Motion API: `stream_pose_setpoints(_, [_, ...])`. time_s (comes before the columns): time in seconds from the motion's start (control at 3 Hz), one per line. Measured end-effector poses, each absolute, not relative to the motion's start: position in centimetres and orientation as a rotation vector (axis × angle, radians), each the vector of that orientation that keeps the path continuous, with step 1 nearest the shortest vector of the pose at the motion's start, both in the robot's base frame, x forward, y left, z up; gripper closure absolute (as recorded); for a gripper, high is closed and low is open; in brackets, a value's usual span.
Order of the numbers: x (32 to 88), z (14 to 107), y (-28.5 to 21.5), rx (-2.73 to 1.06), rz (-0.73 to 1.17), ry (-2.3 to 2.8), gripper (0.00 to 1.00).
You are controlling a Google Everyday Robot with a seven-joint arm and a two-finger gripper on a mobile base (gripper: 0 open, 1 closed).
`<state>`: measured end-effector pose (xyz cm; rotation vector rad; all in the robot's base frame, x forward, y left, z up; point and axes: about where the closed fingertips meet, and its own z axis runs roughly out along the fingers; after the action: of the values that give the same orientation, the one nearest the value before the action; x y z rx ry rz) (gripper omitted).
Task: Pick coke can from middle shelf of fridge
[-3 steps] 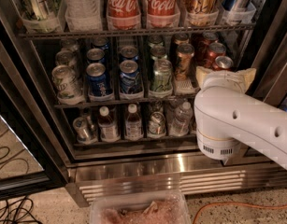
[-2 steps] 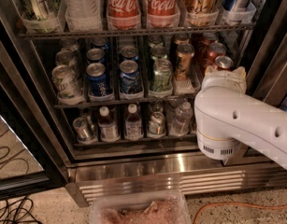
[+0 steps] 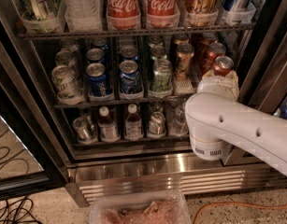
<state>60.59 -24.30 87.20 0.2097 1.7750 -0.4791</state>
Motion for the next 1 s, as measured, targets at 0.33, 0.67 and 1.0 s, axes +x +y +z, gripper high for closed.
stream_pose_setpoints(0.33, [62.2,86.4,-25.0,0.219,-0.519,1.749,0.43])
stream_pose_setpoints(0.67, [63.9,86.6,-25.9,0.223,-0.547,1.707,0.27])
stream_pose_setpoints(1.0, [64.7,86.6,-26.2,0.223,-0.562,1.691,0.13])
